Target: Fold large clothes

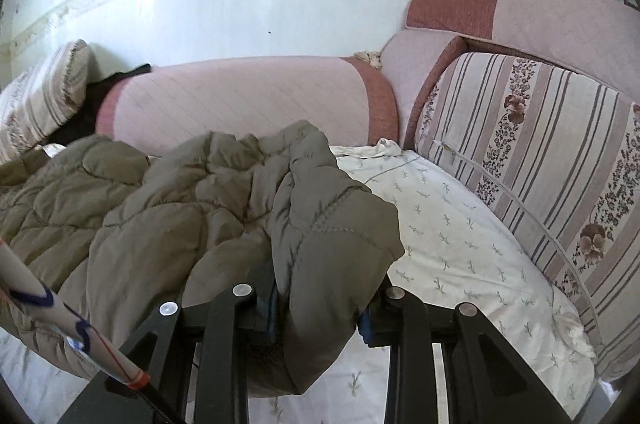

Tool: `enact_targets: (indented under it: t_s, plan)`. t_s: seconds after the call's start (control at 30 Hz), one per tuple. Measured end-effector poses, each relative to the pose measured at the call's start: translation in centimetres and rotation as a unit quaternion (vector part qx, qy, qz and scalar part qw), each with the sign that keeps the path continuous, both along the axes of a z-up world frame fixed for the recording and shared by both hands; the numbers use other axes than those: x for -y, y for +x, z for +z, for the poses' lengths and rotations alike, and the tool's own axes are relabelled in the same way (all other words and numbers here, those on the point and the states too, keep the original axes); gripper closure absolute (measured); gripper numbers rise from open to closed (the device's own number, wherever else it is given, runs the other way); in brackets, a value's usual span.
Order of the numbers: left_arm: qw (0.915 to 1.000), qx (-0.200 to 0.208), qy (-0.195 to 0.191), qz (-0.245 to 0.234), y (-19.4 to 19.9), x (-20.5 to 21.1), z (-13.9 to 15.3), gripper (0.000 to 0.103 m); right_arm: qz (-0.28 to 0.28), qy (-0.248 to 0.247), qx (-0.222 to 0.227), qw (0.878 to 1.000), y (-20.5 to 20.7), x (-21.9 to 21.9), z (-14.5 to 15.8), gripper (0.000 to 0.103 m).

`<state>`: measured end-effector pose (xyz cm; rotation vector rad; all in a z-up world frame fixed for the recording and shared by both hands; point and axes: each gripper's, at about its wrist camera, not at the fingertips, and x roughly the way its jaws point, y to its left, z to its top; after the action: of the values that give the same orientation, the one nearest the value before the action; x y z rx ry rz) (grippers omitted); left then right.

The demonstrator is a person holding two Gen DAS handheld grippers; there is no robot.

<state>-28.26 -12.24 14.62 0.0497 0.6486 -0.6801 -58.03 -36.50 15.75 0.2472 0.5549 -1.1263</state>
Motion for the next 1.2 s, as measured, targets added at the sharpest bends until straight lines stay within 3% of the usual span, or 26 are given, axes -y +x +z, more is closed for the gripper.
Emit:
enact_targets:
  t_s: [0.17,0.33,0.43,0.5,0.57,0.67,0.7,0.77,0.83,0.9,0.97,1.1,1.17,1.2]
  plan:
    - [0.9993,-0.034,0.006,0.013,-1.1,-3.9,-0.7,0.070,0.010,0.018,0.008,1.000,-1.8,-3.6,0.0,0.072]
    - [0.9960,-0.080,0.031,0.027,-2.5,-7.3,-4.4,0.065,0.007,0.061,0.004,0.998,-3.9,-5.7,-2.3,0.072]
    - [0.9905,-0.120,0.051,0.043,-2.7,-7.7,-7.4,0.056,-0.005,0.102,-0.008,0.995,-4.5,-5.4,-4.9,0.068]
    - [0.9865,-0.143,0.055,0.057,-2.3,-7.9,-8.9,0.042,-0.020,0.151,0.004,0.988,-5.1,-4.3,-7.0,0.064]
    - [0.9842,-0.154,0.046,0.073,-2.0,-8.0,-9.5,0.031,-0.032,0.207,0.049,0.977,-6.5,-2.8,-8.5,0.059]
    - [0.9817,-0.163,0.040,0.090,-1.5,-8.4,-9.9,0.014,-0.035,0.246,0.108,0.963,-8.7,-1.9,-9.0,0.047]
    - [0.9785,-0.183,0.025,0.092,-1.0,-9.1,-10.2,0.012,-0.035,0.257,0.124,0.958,-9.5,-1.8,-9.0,0.041]
    - [0.9696,-0.228,-0.004,0.089,-0.1,-10.1,-10.8,0.012,-0.040,0.287,0.174,0.941,-12.1,-1.7,-9.1,0.040]
    - [0.9550,-0.280,-0.041,0.088,0.7,-11.7,-11.5,0.010,-0.040,0.297,0.202,0.932,-13.7,-1.9,-8.9,0.040]
    - [0.9445,-0.308,-0.068,0.091,0.8,-13.3,-11.7,0.010,-0.041,0.290,0.211,0.933,-14.6,-2.7,-8.3,0.040]
    - [0.9423,-0.312,-0.078,0.092,0.4,-14.1,-11.5,0.010,-0.051,0.260,0.196,0.944,-15.0,-3.7,-7.2,0.040]
    - [0.9497,-0.283,-0.086,0.101,-0.1,-15.4,-10.3,0.010,-0.090,0.181,0.161,0.966,-15.2,-5.2,-5.2,0.039]
    - [0.9570,-0.244,-0.075,0.137,-0.3,-16.0,-9.4,0.010,-0.109,0.138,0.152,0.973,-15.2,-5.8,-4.2,0.040]
    - [0.9586,-0.228,-0.073,0.154,0.0,-16.3,-9.1,0.010,-0.107,0.121,0.155,0.975,-14.9,-6.2,-3.8,0.045]
